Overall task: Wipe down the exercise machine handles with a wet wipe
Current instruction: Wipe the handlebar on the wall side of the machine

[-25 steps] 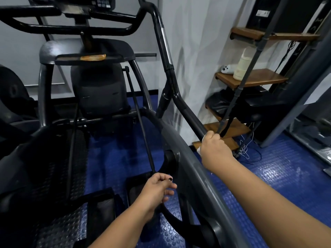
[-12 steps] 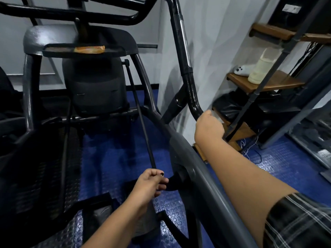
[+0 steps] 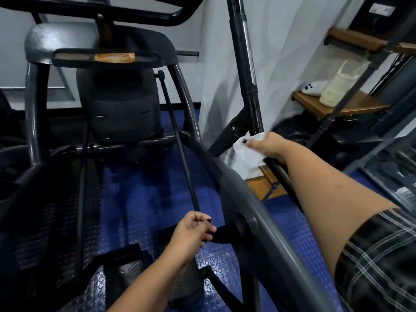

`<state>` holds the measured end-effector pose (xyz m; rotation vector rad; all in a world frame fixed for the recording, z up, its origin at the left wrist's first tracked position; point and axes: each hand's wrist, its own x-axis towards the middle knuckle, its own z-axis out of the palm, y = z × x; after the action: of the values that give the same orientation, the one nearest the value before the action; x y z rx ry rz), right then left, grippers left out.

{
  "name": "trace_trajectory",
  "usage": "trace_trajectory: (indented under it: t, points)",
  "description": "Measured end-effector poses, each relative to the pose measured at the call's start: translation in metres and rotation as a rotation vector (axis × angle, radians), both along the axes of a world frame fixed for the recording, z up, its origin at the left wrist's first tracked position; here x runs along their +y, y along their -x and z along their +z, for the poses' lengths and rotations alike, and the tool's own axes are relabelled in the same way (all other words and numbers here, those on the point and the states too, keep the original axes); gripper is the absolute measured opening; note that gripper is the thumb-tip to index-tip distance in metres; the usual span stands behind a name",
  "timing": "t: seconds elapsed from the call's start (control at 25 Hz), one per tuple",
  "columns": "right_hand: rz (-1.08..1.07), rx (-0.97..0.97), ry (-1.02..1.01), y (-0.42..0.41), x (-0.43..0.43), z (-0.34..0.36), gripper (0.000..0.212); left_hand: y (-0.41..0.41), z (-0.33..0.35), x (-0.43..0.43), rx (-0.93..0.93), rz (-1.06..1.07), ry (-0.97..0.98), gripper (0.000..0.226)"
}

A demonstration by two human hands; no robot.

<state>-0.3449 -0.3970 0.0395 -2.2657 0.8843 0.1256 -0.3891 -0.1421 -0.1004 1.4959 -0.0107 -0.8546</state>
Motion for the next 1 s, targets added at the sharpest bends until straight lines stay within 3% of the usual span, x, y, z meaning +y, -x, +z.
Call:
trace_trajectory:
  t: [0.16, 0.32, 0.44, 0.6, 0.76, 0.84, 1.0]
  points:
    - [-0.037, 0.052, 0.044, 0.019, 0.007, 0.004, 0.061, 0.004, 0.013, 0.01, -0.089, -0.08, 0.012, 0.008]
    - [-0.065, 0.083, 0.11, 0.046, 0.007, -0.003, 0.07, 0.001, 0.011, 0.015, -0.147, -0.107, -0.02, 0.01]
    - [-0.035, 0.151, 0.24, 0.071, 0.001, -0.015, 0.056, -0.002, 0.013, 0.016, -0.188, -0.153, -0.033, 0.011]
    - [-0.121, 0.185, 0.494, 0.098, 0.009, -0.034, 0.054, -0.014, 0.016, 0.015, -0.235, -0.156, -0.027, 0.011]
    - [-0.089, 0.272, 0.896, 0.104, 0.04, -0.049, 0.019, -0.023, 0.018, 0.013, -0.249, -0.156, -0.014, 0.012]
    - [-0.158, 0.235, 0.93, 0.084, 0.041, -0.05, 0.016, -0.027, 0.017, 0.013, -0.255, -0.155, -0.017, 0.012]
    - [-0.2, 0.112, 0.797, 0.036, 0.03, -0.049, 0.016, -0.034, 0.009, 0.018, -0.262, -0.131, -0.036, 0.012]
